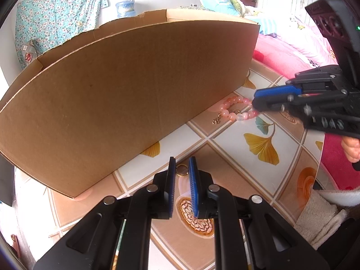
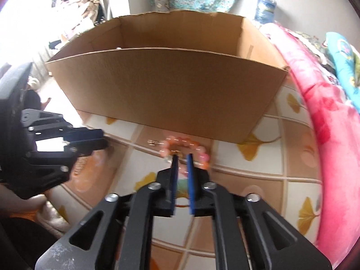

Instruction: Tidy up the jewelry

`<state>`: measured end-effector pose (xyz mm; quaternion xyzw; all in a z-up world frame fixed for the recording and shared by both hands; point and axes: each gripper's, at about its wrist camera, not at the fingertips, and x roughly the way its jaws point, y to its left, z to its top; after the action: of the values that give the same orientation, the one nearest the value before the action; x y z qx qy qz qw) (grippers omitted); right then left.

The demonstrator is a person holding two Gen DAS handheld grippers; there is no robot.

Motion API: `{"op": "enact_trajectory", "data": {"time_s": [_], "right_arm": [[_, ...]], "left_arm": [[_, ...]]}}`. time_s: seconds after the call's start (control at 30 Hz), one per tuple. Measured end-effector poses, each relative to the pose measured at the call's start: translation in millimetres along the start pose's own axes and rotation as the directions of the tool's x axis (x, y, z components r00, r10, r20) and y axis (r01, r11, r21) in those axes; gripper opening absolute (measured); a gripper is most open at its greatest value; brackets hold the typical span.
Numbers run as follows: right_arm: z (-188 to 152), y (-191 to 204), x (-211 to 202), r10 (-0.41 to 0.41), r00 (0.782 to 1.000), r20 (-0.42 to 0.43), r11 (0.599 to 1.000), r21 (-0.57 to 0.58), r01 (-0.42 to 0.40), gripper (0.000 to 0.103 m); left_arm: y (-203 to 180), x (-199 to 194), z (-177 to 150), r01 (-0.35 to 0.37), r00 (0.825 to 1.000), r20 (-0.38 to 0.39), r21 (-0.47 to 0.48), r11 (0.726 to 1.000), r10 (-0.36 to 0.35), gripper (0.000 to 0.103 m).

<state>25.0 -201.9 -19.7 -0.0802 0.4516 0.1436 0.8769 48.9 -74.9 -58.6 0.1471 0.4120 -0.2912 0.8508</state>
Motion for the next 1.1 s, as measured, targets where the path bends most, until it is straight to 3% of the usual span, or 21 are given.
{"op": "enact_trajectory", "data": {"time_s": [0.17, 0.23, 0.3, 0.53, 0.67, 0.77, 0.83, 0.9, 1.1], "right_arm": [[6, 17, 22, -0.036, 0.999, -0.025, 0.996, -0.081, 0.033, 0.027], [7, 17, 34, -0.053, 0.997, -0.048, 0.995, -0.083, 0.049, 0.022], [9, 12, 38, -0.035, 0.998, -0.045, 0.997, -0.064, 0.032, 0.008], [13, -25, 28, -0.052, 0.999, -0.002, 0.995, 0.085, 0.052, 0.007], [7, -46, 33, -0.136, 0.990, -0.034, 0.983, 0.117, 0.139, 0.007], [2, -54, 38, -0.147, 0.987, -0.071, 0.977, 0.144, 0.156, 0.008], [3, -57, 37, -0.112, 0.992, -0.057, 0.976, 0.184, 0.120, 0.011], [-1, -59, 29, -0.063, 0.998, -0.019, 0.977, 0.204, 0.065, 0.024], [25, -26, 49, 0.106, 0.994, 0.019, 0.984, 0.139, -0.108, 0.029]], "left_arm": [[0, 0, 0, -0.002, 1.000, 0.002, -0.002, 1.000, 0.002, 0.011], [0, 0, 0, -0.002, 1.000, 0.002, -0.001, 1.000, 0.002, 0.012], [-1, 0, 0, -0.002, 1.000, 0.003, -0.002, 1.000, 0.002, 0.012], [-1, 0, 0, -0.001, 1.000, 0.004, -0.002, 1.000, 0.001, 0.012], [-1, 0, 0, -0.001, 1.000, 0.004, -0.002, 1.000, 0.001, 0.012], [-1, 0, 0, -0.001, 1.000, 0.005, -0.001, 1.000, 0.001, 0.012], [-1, 0, 0, -0.001, 1.000, 0.005, -0.002, 1.000, 0.001, 0.012], [0, 0, 0, -0.002, 1.000, 0.005, -0.001, 1.000, 0.002, 0.012], [0, 0, -1, -0.001, 1.000, 0.004, -0.001, 1.000, 0.001, 0.012]]}}
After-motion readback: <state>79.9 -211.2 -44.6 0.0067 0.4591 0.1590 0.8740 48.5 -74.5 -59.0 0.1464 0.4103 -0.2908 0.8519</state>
